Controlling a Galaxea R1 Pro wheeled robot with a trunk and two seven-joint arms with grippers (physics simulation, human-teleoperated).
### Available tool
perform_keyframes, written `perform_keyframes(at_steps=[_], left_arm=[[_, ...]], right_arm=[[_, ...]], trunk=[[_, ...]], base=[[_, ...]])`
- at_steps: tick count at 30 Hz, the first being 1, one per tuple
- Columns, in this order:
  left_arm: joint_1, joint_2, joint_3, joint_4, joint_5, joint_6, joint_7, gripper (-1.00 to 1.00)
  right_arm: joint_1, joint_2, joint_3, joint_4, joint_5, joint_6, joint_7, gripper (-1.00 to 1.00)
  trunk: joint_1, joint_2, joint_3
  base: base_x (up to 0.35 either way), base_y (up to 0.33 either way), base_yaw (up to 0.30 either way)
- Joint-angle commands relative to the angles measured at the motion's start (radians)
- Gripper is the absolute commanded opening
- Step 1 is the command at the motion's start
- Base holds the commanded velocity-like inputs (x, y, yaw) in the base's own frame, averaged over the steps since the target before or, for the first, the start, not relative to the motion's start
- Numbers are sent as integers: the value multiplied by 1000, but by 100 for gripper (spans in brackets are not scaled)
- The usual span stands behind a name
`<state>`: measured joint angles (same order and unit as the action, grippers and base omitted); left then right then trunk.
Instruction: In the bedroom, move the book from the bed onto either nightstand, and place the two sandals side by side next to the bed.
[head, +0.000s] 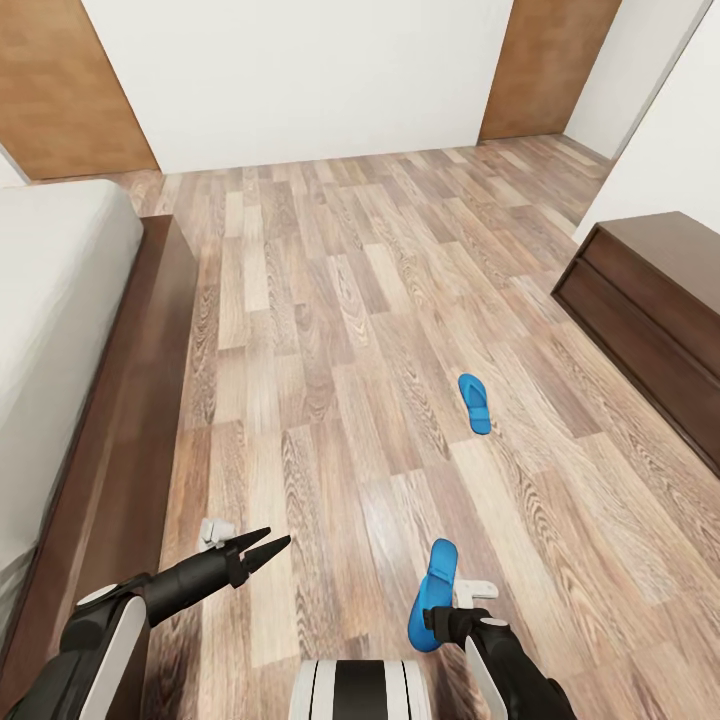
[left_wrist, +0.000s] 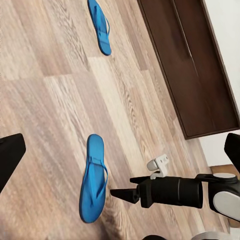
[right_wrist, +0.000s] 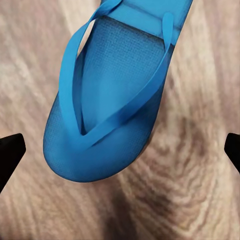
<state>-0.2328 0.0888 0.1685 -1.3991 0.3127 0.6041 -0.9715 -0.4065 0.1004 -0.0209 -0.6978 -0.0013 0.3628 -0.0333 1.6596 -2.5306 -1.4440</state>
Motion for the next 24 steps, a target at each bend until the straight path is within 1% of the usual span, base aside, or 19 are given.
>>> perform_keyframes(at_steps=[1, 11, 19, 24], left_arm=[[0, 0, 0, 0, 6, 7, -1, 100], [0, 0, 0, 1, 6, 6, 0, 100], [0, -1, 0, 2, 5, 6, 2, 100], [0, -1, 0, 2, 6, 6, 2, 100]], right_arm=[[0, 1, -2, -2, 0, 5, -2, 100], [0, 1, -2, -2, 0, 5, -2, 100], [0, 1, -2, -2, 0, 5, -2, 100], [0, 1, -2, -2, 0, 5, -2, 100]], trunk=[[0, 0, -1], [0, 0, -1], [0, 0, -1], [0, 0, -1]], base=[[0, 0, 0], [2, 0, 0], [172, 0, 0], [73, 0, 0]])
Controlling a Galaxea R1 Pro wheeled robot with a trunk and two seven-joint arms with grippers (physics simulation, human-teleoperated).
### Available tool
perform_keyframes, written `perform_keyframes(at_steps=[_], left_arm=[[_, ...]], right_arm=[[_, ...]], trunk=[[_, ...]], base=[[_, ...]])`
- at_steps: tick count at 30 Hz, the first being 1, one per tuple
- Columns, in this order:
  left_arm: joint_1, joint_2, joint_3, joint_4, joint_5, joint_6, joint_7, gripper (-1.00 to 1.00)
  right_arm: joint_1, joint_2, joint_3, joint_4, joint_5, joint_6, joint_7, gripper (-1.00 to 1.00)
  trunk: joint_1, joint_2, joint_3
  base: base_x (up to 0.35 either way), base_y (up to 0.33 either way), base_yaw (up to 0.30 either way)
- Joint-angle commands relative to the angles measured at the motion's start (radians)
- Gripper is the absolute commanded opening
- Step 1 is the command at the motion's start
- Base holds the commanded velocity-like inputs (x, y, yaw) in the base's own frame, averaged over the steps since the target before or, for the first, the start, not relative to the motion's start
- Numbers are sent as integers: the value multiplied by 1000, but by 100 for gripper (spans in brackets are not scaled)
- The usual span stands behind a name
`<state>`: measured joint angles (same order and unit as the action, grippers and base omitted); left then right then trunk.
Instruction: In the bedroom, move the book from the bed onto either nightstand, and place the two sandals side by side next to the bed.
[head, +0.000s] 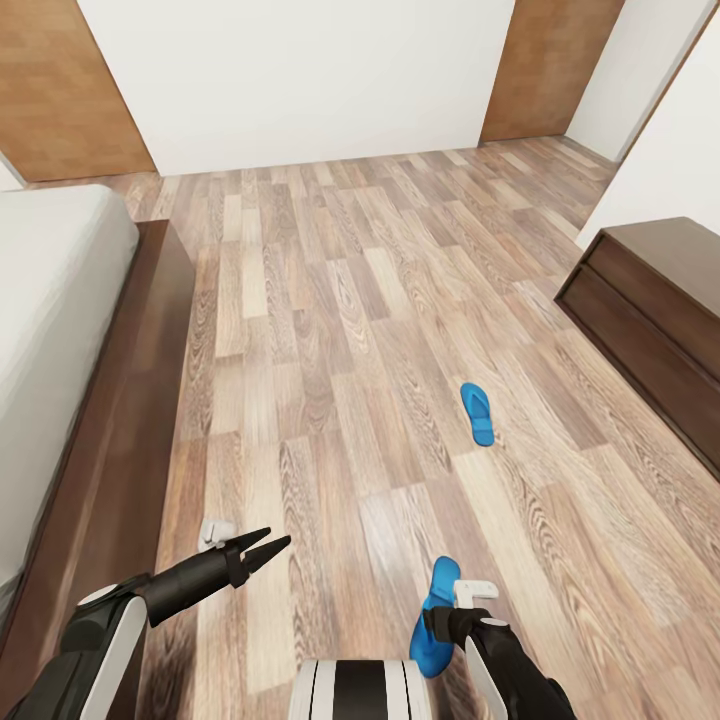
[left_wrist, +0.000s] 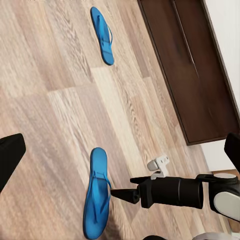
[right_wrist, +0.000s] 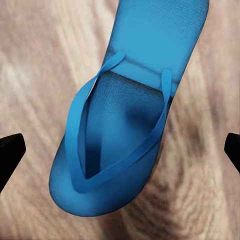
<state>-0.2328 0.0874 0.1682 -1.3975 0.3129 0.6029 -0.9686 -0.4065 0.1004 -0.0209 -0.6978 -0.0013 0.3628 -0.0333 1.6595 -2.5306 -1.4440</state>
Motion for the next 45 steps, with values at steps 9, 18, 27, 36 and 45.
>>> perform_keyframes(at_steps=[9, 18, 27, 36, 45], left_arm=[[0, 0, 0, 0, 6, 7, -1, 100], [0, 0, -1, 0, 6, 7, -1, 100], [0, 0, -1, 0, 5, 6, -1, 100], [0, 0, -1, 0, 5, 6, -1, 100], [0, 0, -1, 0, 5, 6, -1, 100]], right_arm=[[0, 1, -2, -2, 0, 5, -2, 100], [0, 1, -2, -2, 0, 5, -2, 100], [0, 1, -2, -2, 0, 5, -2, 100], [0, 1, -2, -2, 0, 5, -2, 100], [0, 1, -2, -2, 0, 5, -2, 100]], trunk=[[0, 0, -1], [0, 0, -1], [0, 0, -1], [0, 0, -1], [0, 0, -2]], base=[[12, 0, 0], [1, 0, 0], [0, 0, 0], [0, 0, 41], [0, 0, 24]])
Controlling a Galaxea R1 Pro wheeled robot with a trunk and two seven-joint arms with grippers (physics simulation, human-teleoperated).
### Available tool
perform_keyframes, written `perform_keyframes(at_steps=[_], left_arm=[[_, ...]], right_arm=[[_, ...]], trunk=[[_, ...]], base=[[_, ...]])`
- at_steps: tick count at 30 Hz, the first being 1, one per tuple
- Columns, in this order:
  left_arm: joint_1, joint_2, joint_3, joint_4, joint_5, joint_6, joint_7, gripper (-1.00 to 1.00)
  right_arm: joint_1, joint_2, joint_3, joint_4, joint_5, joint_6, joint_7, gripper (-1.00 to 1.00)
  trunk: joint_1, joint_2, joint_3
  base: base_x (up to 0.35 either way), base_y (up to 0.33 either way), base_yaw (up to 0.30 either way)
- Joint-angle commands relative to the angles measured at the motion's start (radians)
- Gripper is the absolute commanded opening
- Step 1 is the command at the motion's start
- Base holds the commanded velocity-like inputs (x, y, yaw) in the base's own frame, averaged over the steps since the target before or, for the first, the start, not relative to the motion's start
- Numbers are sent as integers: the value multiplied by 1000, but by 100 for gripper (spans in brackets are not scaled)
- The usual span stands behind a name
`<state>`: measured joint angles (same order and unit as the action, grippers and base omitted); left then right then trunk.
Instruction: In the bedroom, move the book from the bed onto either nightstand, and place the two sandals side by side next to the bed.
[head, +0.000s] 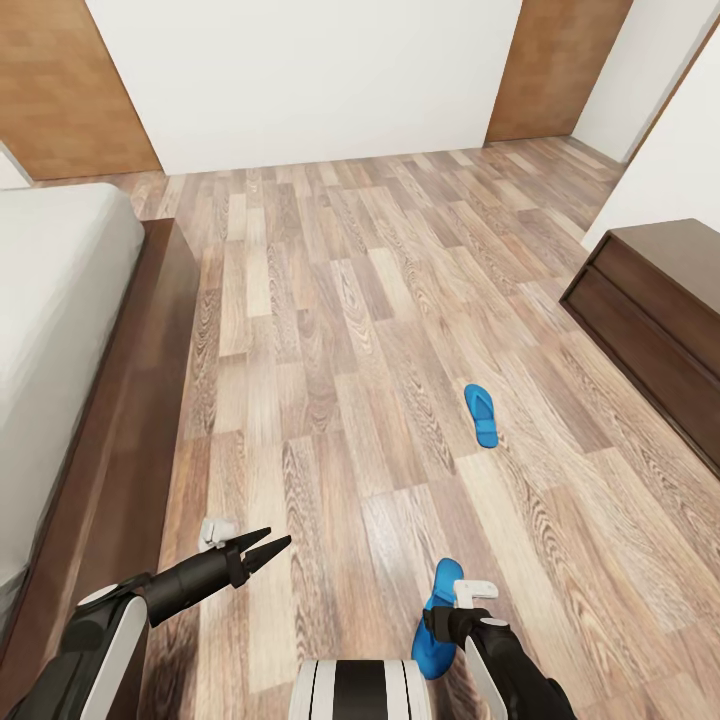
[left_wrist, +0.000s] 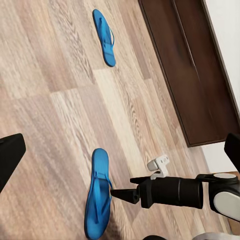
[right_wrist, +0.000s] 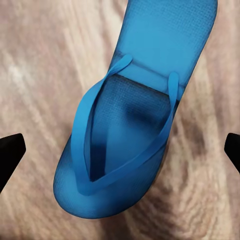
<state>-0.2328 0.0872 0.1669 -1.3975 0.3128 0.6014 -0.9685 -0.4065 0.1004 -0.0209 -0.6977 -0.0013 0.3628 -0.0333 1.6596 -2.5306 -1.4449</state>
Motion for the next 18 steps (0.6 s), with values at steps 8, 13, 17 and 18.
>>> perform_keyframes(at_steps=[8, 13, 17, 18], left_arm=[[0, 0, 0, 1, 6, 8, -1, 100], [0, 0, 0, 7, 6, 9, -1, 100], [0, 0, 0, 14, 6, 8, 0, 100], [0, 0, 0, 14, 6, 8, 0, 100]], right_arm=[[0, 1, -2, -2, 0, 5, -2, 100], [0, 1, -2, -2, 0, 5, -2, 100], [0, 1, -2, -2, 0, 5, -2, 100], [0, 1, -2, -2, 0, 5, -2, 100]], trunk=[[0, 0, -1], [0, 0, -1], [0, 0, -1], [0, 0, -1]], base=[[0, 0, 2], [0, 59, 0], [0, 30, 0], [0, 10, 0]])
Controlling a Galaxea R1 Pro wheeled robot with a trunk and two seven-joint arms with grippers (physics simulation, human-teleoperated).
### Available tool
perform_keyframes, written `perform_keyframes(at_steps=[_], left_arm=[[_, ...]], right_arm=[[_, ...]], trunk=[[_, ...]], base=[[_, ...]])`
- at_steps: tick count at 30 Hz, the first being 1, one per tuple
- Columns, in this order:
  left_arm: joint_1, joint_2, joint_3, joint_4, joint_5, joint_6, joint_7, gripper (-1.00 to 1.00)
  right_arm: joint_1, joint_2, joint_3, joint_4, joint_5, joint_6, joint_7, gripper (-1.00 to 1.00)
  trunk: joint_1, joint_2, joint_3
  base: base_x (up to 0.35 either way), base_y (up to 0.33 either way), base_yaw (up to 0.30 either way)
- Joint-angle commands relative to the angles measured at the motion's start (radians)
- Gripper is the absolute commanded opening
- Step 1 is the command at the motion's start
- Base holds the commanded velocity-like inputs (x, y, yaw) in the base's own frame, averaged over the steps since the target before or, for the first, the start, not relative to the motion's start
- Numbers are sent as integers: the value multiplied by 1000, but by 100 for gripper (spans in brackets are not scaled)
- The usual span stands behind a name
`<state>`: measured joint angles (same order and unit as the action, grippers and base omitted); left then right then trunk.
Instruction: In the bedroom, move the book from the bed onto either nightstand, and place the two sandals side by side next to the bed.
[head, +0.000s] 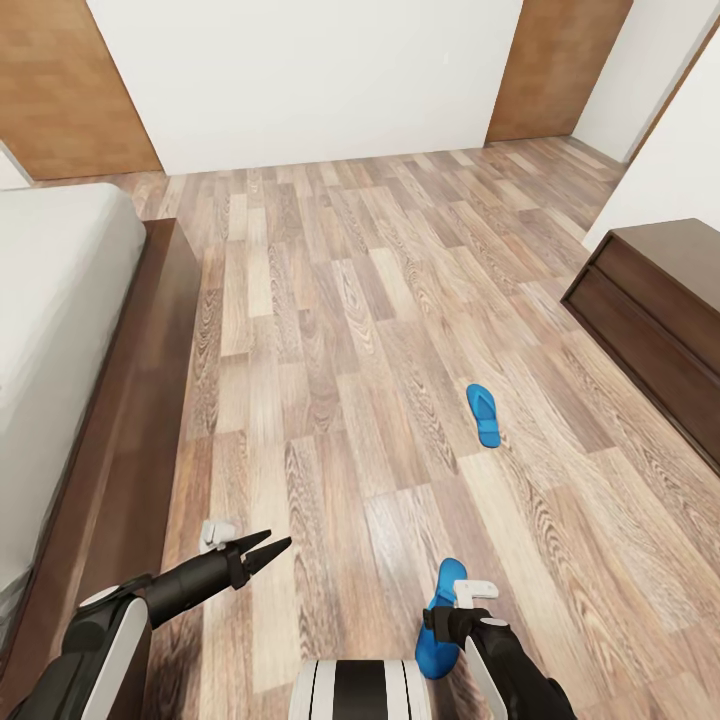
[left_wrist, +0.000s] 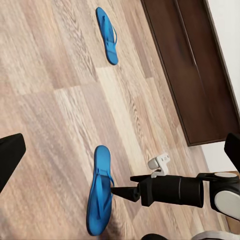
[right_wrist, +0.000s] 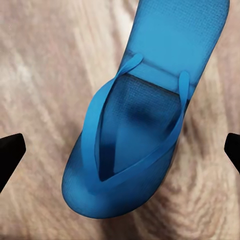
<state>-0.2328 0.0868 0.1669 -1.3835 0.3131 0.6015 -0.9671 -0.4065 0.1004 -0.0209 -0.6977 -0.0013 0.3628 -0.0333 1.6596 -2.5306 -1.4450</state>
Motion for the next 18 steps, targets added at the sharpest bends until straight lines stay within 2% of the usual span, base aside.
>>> perform_keyframes(at_steps=[1, 18], left_arm=[[0, 0, 0, 0, 5, 8, -1, 100], [0, -1, 0, 1, 6, 7, 0, 100]], right_arm=[[0, 1, -2, -2, 0, 5, -2, 100], [0, 1, -2, -2, 0, 5, -2, 100]], trunk=[[0, 0, -1], [0, 0, -1]], base=[[0, 8, 0], [0, 2, 0]])
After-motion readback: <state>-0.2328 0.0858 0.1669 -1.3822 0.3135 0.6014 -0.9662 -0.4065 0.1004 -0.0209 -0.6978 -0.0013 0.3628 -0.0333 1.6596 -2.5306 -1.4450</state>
